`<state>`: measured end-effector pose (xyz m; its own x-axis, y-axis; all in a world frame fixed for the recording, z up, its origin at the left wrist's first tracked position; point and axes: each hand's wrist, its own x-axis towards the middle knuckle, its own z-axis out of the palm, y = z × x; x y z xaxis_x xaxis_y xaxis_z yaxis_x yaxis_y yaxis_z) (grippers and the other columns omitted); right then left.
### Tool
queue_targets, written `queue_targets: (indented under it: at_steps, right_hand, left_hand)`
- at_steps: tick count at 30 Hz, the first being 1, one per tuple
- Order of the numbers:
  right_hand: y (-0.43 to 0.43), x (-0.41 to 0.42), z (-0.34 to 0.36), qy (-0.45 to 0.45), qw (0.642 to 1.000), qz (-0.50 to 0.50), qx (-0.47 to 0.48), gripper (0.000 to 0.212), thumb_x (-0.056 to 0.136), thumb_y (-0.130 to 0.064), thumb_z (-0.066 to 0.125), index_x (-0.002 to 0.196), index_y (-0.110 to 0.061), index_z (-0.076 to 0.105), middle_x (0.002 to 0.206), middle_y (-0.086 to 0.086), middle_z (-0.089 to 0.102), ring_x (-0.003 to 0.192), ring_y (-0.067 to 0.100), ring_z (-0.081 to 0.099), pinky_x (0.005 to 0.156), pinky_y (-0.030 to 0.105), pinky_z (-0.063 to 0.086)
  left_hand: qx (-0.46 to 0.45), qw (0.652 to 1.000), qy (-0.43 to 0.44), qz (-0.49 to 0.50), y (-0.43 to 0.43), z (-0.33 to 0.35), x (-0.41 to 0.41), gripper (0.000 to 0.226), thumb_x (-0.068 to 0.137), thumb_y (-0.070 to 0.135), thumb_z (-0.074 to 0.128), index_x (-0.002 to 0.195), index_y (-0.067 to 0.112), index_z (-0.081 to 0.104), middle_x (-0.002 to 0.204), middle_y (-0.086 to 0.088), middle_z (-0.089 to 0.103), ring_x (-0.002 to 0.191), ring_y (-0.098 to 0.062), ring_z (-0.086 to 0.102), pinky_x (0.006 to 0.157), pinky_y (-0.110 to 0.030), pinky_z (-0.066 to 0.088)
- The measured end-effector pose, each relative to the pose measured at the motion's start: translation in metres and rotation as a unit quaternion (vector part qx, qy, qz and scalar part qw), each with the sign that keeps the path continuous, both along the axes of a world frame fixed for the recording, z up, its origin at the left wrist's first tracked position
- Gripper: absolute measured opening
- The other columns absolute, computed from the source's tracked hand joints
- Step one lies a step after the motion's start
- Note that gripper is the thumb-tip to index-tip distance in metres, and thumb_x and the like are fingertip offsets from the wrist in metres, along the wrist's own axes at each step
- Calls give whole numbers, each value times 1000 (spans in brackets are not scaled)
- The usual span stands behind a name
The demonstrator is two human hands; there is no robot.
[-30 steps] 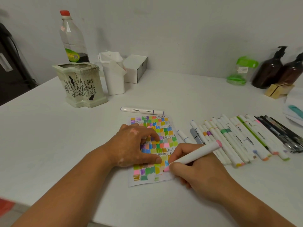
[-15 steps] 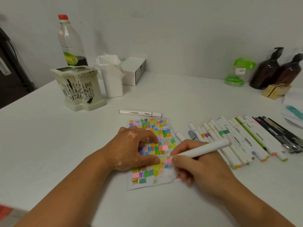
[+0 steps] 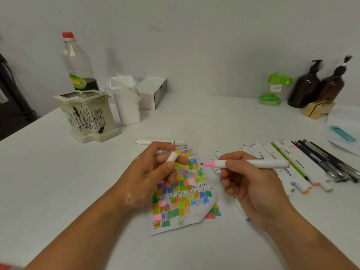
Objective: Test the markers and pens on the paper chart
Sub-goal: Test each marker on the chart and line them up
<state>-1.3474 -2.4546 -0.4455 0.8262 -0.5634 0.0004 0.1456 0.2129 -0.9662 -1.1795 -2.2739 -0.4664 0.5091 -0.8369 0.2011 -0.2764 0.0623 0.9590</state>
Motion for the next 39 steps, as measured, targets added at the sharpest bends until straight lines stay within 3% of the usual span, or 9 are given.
queue_targets:
  at_steps: [3, 6, 12, 15, 20, 29, 34, 37, 39]
  right_hand:
    - [0, 0, 0, -8, 1000, 6, 12, 7, 72, -15, 67, 75, -14, 73, 64, 13, 63, 51, 20, 58, 42, 25, 45]
    - [3, 1, 1, -15, 1000, 8, -5, 5, 73, -15, 68, 75, -16, 73, 66, 15, 66, 51, 20, 58, 41, 25, 44]
    - [7, 1, 0, -37, 997, 47, -52, 6, 76, -17, 70, 76, -21, 75, 70, 15, 70, 53, 18, 61, 43, 23, 45]
    - [10, 0, -2, -33, 993, 76, -88, 11, 73, -27, 75, 83, -22, 75, 75, 13, 74, 58, 18, 63, 45, 25, 46]
    - [14, 0, -3, -18, 988, 76, -136, 20, 74, -37, 76, 89, -24, 75, 79, 14, 75, 62, 19, 66, 49, 28, 48]
    - [18, 1, -5, -6, 983, 66, -172, 26, 76, -45, 76, 92, -24, 74, 79, 17, 74, 68, 41, 65, 52, 33, 50]
    - [14, 2, 3, -28, 977, 92, -188, 29, 77, -46, 77, 99, -27, 76, 71, 3, 69, 58, 15, 61, 50, 28, 48]
    - [2, -6, 9, -64, 980, 164, -96, 54, 75, -60, 78, 112, -22, 76, 90, 11, 72, 71, 18, 61, 51, 27, 47]
    - [-3, -11, 12, -52, 974, 200, -89, 52, 82, -59, 67, 112, -18, 76, 99, 16, 74, 76, 20, 63, 52, 27, 47]
  left_hand:
    - [-3, 1000, -7, -26, -2, 4, -4, 17, 99, 27, 56, 112, 21, 65, 105, -9, 75, 69, -19, 64, 68, -24, 54]
    - [-1, 1000, -27, -14, -3, 6, -7, 18, 97, 28, 58, 109, 27, 71, 97, -5, 76, 67, -14, 64, 64, -18, 52]
    - [16, 998, -53, -21, -4, 5, -10, 20, 97, 33, 57, 111, 33, 72, 88, -3, 73, 72, -12, 64, 71, -21, 53]
    - [26, 997, -57, -46, -5, 5, -12, 22, 97, 36, 56, 112, 32, 71, 88, -3, 72, 73, -15, 65, 72, -24, 54]
    - [15, 998, -27, -52, -6, 6, -14, 20, 97, 25, 57, 109, 26, 73, 86, -4, 72, 71, -17, 66, 70, -24, 54]
    - [-13, 996, 29, -79, -6, 4, -11, 21, 98, 20, 56, 109, 10, 71, 81, -6, 68, 65, -21, 63, 66, -24, 52]
    - [-19, 999, 20, -37, -6, 4, -5, 27, 91, 36, 63, 108, 20, 74, 80, -5, 68, 67, -18, 61, 65, -22, 51]
    - [-34, 997, 66, 4, 2, 3, 7, 32, 83, 40, 72, 105, 17, 75, 79, -9, 69, 66, -21, 60, 65, -25, 52]
    - [-40, 997, 68, 24, 6, 2, 14, 41, 75, 46, 80, 103, 15, 75, 76, -10, 67, 66, -23, 58, 66, -27, 52]
